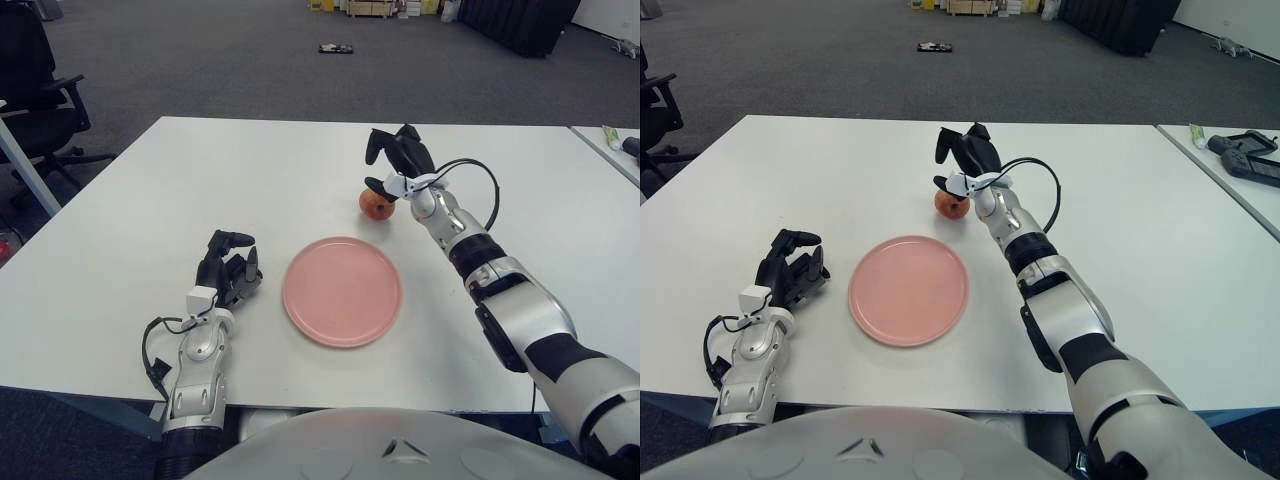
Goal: Put the apple into the plate.
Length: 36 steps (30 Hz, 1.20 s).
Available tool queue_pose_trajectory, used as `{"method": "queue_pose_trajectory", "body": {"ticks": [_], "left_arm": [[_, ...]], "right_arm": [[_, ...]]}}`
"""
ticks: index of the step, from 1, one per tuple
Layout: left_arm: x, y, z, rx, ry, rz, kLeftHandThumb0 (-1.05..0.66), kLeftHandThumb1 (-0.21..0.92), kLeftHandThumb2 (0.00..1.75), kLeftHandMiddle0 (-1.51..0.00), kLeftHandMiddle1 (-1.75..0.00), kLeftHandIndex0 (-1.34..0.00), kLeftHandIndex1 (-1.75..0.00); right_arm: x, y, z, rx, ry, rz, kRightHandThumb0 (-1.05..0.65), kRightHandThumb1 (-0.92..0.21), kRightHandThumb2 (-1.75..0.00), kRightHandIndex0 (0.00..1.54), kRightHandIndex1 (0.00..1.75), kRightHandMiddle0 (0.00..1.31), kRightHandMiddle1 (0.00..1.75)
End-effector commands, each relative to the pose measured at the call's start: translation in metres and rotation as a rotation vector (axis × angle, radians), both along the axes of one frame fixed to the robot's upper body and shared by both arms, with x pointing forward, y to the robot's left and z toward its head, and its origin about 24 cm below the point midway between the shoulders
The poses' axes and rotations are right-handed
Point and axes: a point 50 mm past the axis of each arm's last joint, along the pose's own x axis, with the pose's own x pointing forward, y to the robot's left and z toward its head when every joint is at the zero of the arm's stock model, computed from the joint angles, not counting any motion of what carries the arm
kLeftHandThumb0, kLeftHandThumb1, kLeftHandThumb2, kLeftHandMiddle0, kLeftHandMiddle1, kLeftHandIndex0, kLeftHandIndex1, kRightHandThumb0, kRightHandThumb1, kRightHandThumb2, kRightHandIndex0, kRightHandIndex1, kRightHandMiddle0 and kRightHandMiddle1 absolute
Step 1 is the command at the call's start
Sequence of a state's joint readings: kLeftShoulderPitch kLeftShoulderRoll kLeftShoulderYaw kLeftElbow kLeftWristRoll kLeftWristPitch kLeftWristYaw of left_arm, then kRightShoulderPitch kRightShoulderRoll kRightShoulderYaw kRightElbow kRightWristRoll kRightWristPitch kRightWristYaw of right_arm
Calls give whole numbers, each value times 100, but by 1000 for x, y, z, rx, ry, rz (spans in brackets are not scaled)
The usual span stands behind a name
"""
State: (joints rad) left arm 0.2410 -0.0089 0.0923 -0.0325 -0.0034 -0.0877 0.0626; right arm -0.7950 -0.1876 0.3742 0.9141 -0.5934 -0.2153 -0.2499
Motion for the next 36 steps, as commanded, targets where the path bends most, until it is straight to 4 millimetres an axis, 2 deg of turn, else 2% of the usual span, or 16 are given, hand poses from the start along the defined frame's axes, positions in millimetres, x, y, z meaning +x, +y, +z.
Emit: {"method": "queue_pose_trajectory", "body": {"ticks": [1,2,3,5,8,11,15,19,22,27,30,36], "left_arm": [[3,0,2,5,-15,-6,-37,74,78,-79,-175,-30,-175],[3,0,2,4,-14,-6,-37,74,78,-79,-175,-30,-175],[2,0,3,2,-15,-6,-37,74,78,-79,-175,-30,-175],[2,-1,3,-1,-17,-6,-37,74,78,-78,-175,-30,-175],[2,-1,4,0,-17,-7,-37,75,78,-78,-175,-30,-175],[2,-1,3,4,-16,-12,-37,75,77,-78,-175,-30,-175],[1,-1,4,4,-17,-14,-37,75,77,-79,-175,-30,-175],[1,-1,4,-3,-15,-11,-37,75,77,-79,-175,-30,-175],[1,-1,4,-8,-17,-9,-37,75,78,-79,-175,-30,-175],[0,-1,4,-10,-20,-9,-37,74,78,-79,-175,-30,-175],[0,-1,4,2,-23,-13,-37,74,78,-78,-175,-30,-175],[0,-1,3,7,-21,-14,-37,74,79,-78,-175,-30,-175]], "right_arm": [[7,-4,4,-107,57,-11,-62,-49,-83,6,103,4,76],[7,-4,3,-133,76,-11,-67,-50,-80,3,85,2,59],[8,-4,3,-166,95,-12,-69,-51,-78,3,78,2,52],[8,-4,2,-207,119,-14,-74,-52,-75,1,46,1,28],[9,-4,1,-246,142,-14,-79,-51,-74,0,16,0,10],[9,-4,0,-281,164,-13,-84,-52,-69,0,5,0,3],[9,-3,-2,-301,176,-13,-88,-55,-60,0,1,0,1],[10,-3,-6,-320,188,-12,-84,-52,-55,0,0,0,0],[10,-3,-9,-330,204,-4,-79,-43,-63,0,0,0,0],[10,-3,-13,-333,214,7,-75,-38,-66,0,0,0,0],[9,-2,-18,-332,227,13,-69,-31,-75,0,0,0,0],[8,2,-24,-329,240,21,-64,-28,-79,0,0,0,0]]}}
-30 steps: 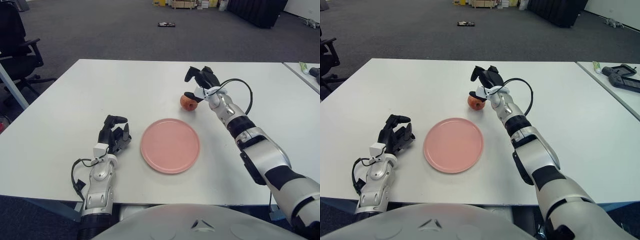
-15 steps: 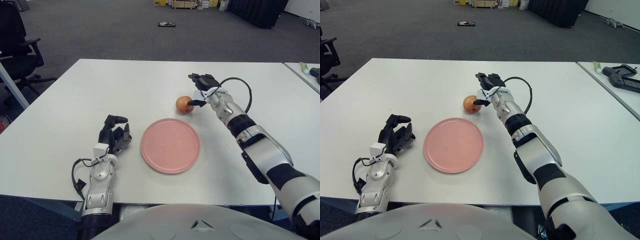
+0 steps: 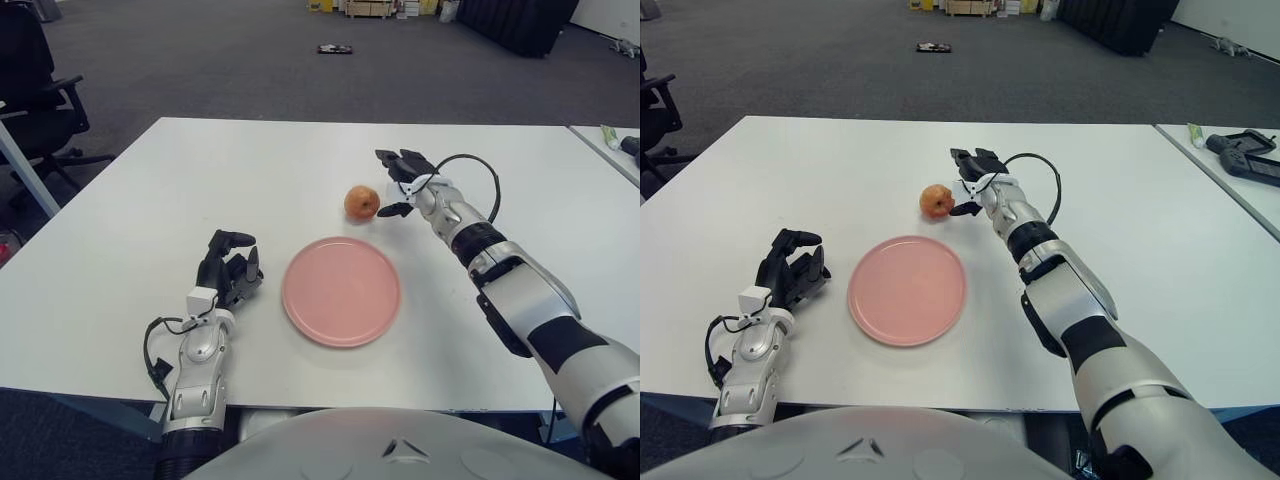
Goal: Put the apple into the plate.
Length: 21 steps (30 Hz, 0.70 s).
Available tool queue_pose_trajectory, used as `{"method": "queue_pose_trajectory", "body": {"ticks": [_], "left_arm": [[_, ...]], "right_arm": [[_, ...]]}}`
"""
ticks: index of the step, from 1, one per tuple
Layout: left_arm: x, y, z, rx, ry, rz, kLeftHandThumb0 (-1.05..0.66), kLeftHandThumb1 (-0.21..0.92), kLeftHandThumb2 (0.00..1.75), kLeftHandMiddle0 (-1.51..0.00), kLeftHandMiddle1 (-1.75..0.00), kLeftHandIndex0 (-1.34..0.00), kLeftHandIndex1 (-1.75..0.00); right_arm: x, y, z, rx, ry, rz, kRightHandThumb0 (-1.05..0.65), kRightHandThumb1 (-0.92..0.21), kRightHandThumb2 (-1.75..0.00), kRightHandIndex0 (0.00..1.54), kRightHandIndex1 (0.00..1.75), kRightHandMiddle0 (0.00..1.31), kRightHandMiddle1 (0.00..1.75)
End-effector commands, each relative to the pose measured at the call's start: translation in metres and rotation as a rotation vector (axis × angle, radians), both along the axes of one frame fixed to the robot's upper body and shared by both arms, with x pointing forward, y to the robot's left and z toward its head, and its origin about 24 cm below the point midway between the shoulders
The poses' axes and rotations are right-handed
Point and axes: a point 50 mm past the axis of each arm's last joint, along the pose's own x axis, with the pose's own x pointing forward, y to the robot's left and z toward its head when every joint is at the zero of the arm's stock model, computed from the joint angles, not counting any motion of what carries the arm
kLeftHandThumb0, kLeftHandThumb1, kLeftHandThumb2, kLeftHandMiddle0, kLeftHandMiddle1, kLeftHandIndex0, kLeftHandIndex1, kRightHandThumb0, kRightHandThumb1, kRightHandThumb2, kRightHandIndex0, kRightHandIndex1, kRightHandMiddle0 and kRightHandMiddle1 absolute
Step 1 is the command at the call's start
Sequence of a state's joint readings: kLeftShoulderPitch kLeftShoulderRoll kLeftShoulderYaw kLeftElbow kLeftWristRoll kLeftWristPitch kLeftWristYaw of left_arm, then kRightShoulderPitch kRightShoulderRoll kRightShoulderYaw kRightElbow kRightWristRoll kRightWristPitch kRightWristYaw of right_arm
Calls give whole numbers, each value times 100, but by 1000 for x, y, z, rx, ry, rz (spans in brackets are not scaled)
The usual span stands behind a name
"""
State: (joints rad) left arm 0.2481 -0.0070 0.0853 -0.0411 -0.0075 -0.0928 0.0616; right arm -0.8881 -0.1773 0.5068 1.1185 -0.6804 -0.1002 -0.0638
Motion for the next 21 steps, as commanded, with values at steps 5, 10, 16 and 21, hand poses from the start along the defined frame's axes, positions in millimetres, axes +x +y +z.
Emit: {"method": "queue_pose_trajectory", "body": {"ticks": [5,10,16,21], "left_arm": [[0,-1,3,1,-12,-6,-37,74,79,-79,-175,-30,-175],[0,-1,4,0,-12,-4,-37,74,79,-80,-175,-30,-175],[-1,-1,3,9,-2,-5,-37,74,79,-79,-175,-30,-175],[0,-1,3,6,1,-1,-37,74,78,-79,-175,-30,-175]], "right_arm": [[1,12,0,22,-18,12,-60,-26,-83,0,0,0,0],[-1,18,-2,39,-10,16,-59,-25,-86,0,0,0,0],[-1,37,3,63,-10,46,-56,-26,-88,0,0,1,0],[-1,41,5,65,-6,64,-54,-26,-89,0,0,2,1]]}}
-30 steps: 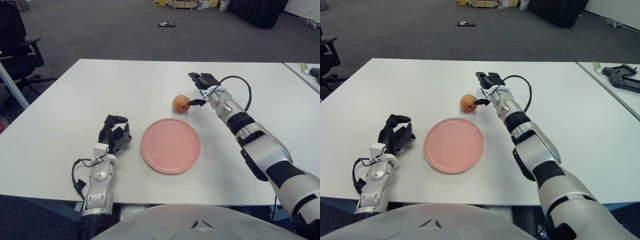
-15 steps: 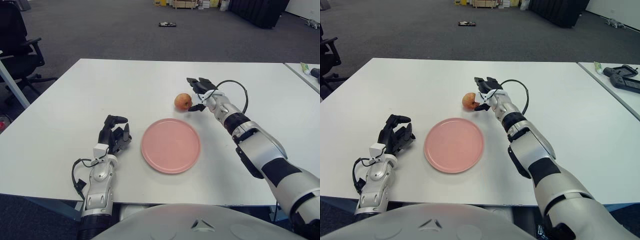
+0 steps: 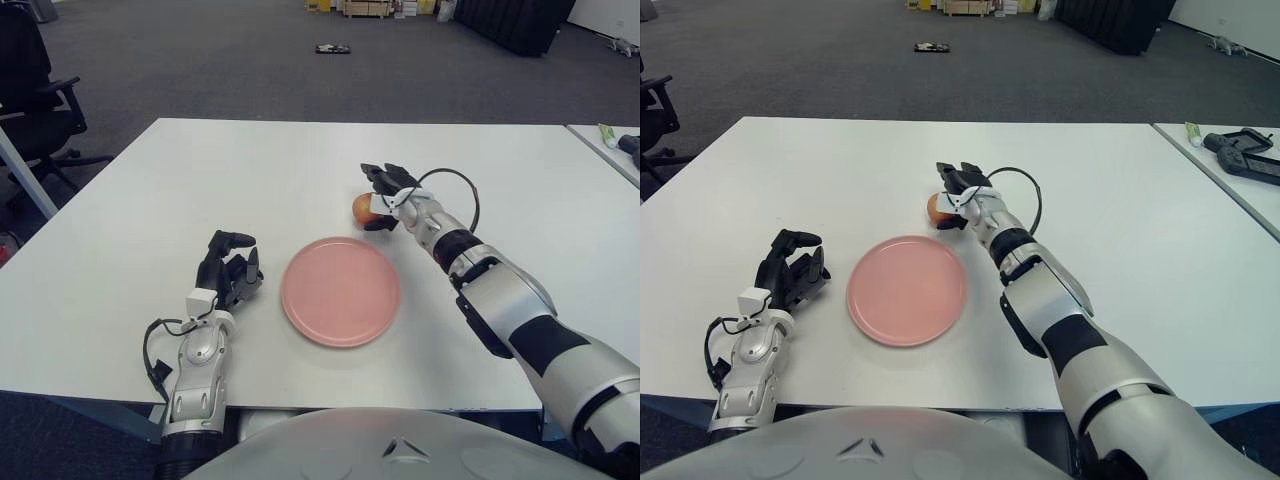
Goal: Put the apple into the plate.
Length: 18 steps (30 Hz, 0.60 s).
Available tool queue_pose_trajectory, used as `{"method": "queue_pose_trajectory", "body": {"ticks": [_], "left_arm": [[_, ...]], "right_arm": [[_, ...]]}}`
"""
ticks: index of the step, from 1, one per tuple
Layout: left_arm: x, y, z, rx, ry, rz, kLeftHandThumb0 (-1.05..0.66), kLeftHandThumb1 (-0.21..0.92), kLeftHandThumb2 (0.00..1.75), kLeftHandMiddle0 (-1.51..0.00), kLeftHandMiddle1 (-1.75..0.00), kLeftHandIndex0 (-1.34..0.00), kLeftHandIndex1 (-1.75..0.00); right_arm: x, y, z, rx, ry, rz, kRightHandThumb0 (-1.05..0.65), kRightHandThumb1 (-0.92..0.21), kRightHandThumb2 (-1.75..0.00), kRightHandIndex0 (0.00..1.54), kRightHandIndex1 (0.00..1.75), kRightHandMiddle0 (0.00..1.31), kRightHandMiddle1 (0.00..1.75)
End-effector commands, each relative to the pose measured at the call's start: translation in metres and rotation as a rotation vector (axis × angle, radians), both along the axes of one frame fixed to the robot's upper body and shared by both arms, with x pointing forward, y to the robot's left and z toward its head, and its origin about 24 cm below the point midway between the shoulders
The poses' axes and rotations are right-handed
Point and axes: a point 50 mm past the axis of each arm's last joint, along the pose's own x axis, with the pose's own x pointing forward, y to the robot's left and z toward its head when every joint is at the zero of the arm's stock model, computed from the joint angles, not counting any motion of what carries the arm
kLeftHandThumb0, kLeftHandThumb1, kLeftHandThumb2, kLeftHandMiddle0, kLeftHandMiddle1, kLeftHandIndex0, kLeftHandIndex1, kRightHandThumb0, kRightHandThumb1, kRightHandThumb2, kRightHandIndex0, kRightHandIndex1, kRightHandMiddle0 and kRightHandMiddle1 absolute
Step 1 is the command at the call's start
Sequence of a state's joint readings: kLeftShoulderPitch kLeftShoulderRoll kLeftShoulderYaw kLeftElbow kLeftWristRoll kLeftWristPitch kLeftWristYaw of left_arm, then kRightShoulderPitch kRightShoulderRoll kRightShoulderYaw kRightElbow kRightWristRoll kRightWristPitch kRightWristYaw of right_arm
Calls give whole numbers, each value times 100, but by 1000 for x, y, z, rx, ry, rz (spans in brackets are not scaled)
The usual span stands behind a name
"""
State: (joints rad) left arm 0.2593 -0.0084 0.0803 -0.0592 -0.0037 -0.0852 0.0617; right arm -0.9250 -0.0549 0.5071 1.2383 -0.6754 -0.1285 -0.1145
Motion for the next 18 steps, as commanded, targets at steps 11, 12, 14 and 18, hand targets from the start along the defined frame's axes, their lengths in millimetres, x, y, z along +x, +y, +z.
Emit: {"method": "queue_pose_trajectory", "body": {"ticks": [11,12,14,18], "left_arm": [[2,0,2,4,1,6,-37,73,79,-81,-175,-31,-175],[2,1,1,5,3,7,-37,73,79,-81,-175,-31,-175],[2,1,1,7,5,8,-37,73,79,-81,-175,-31,-175],[2,1,1,7,5,9,-37,73,80,-81,-175,-31,-175]], "right_arm": [[7,16,20,26,-20,45,-53,-25,-90,0,0,1,6],[6,18,20,24,-18,47,-53,-26,-90,0,0,0,7],[6,20,20,22,-16,47,-55,-26,-90,0,0,0,8],[5,23,16,15,-8,40,-56,-27,-89,0,0,0,8]]}}
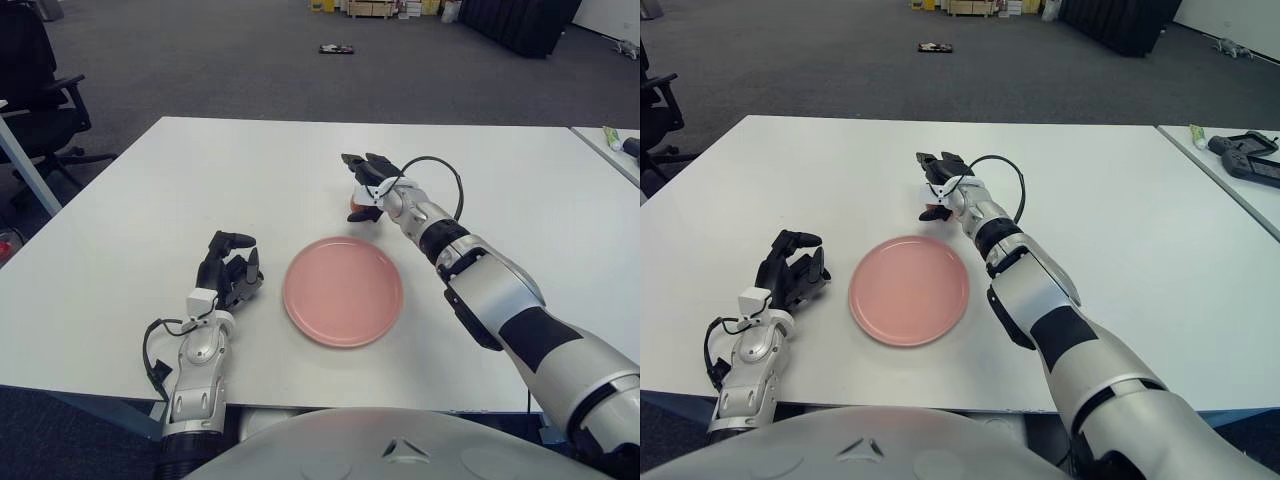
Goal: Put the apple into the plate.
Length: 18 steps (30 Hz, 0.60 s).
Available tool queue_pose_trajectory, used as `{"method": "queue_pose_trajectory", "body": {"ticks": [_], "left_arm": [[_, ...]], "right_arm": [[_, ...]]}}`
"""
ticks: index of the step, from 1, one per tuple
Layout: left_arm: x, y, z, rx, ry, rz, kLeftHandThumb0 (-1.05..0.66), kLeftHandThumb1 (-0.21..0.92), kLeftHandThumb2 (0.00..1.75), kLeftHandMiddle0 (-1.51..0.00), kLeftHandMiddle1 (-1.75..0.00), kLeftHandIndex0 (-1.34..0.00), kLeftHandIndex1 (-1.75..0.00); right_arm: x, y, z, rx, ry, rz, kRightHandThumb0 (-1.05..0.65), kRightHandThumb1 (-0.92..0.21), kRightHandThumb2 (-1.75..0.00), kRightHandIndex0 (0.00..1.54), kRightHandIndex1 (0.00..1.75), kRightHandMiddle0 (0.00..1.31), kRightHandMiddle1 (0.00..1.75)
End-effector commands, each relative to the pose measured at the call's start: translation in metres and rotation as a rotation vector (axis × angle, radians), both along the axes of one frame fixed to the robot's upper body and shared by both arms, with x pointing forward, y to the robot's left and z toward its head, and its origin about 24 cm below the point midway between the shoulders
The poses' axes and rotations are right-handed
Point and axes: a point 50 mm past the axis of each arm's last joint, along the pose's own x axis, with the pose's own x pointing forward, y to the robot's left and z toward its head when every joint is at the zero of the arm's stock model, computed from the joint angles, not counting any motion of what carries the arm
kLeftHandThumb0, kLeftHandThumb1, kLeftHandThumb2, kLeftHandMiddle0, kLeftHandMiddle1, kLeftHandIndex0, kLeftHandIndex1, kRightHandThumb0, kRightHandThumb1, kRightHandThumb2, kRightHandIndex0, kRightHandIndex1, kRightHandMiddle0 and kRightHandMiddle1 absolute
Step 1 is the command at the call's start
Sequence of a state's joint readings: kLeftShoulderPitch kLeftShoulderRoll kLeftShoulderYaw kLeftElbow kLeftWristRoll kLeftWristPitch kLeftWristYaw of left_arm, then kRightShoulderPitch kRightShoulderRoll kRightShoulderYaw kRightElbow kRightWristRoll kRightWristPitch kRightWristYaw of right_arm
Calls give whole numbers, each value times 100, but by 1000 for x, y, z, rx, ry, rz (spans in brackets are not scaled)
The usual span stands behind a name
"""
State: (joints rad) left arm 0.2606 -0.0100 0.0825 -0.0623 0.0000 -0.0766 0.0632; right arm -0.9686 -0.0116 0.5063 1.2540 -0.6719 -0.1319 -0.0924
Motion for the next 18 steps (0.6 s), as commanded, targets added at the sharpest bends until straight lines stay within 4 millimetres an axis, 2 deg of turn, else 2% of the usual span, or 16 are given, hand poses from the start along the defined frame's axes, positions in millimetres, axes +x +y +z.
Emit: {"method": "queue_pose_trajectory", "body": {"ticks": [1,9,18], "left_arm": [[2,1,1,6,-2,5,-38,73,80,-81,-175,-31,-175],[1,1,1,9,1,13,-38,72,81,-81,-175,-31,-175],[1,3,3,7,-16,18,-38,72,81,-81,-175,-32,-175]], "right_arm": [[3,3,5,-3,-5,-10,-56,-27,-89,0,0,0,8],[-2,-2,-10,-30,43,-64,-55,-32,-91,0,0,0,19],[-1,-15,-16,-58,113,-138,-54,-39,-93,0,0,0,26]]}}
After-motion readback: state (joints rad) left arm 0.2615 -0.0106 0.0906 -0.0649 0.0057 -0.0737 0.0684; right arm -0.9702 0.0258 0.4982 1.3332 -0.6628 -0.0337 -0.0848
